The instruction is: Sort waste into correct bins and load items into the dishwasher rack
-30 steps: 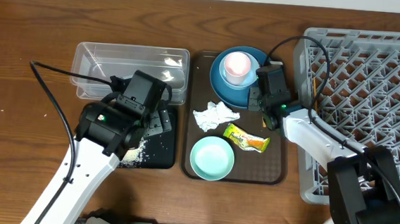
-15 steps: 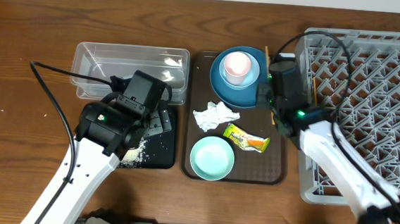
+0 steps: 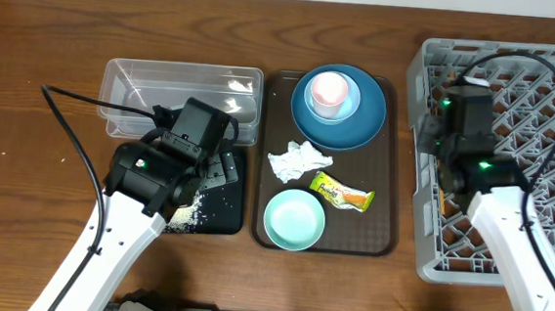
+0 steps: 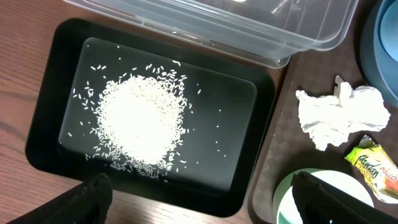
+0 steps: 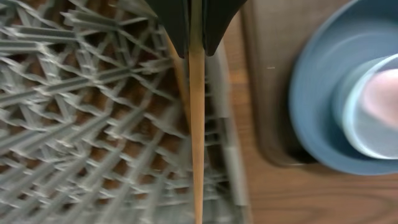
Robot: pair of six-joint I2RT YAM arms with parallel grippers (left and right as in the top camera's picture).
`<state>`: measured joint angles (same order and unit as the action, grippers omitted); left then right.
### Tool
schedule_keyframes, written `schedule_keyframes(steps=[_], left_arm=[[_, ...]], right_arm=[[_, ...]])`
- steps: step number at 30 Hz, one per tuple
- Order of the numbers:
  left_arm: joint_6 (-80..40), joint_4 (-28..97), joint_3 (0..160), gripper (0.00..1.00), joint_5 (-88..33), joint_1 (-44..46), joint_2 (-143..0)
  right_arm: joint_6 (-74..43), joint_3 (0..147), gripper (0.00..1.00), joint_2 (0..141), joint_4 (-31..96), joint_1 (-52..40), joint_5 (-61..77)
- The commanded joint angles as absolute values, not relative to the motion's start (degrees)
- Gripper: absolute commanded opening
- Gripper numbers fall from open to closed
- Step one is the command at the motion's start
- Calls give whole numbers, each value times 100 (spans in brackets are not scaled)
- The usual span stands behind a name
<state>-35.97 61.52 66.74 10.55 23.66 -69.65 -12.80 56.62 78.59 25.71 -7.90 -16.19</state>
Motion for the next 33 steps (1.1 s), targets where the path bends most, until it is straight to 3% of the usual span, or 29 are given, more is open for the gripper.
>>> schedule_keyframes(steps=[1, 15, 21, 22, 24, 25, 33], left_arm=[[-3566, 6165, 6757, 95, 1142, 2331, -6967], [-3566, 6165, 6757, 95, 1142, 2331, -6967], [-3566, 6165, 6757, 95, 1142, 2331, -6967], [-3566, 6167, 6757, 95, 1142, 2331, -6967], [-3566, 6165, 6757, 95, 1142, 2331, -6967], [-3566, 6165, 6757, 95, 1142, 2331, -6967], [-3566, 6167, 6757, 95, 1142, 2331, -6967]], right_arm=[[-864, 5732, 1, 7940, 2600, -528, -1470], [379, 5732, 2, 8648, 2449, -408, -849], [373, 5732, 2, 8976, 2349, -408, -834], [373, 5732, 8, 8989, 2338, -408, -834], [373, 5732, 31, 8991, 2338, -408, -834], [373, 5732, 36, 8991, 2338, -408, -834], [370, 5732, 43, 8991, 2340, -410, -832]])
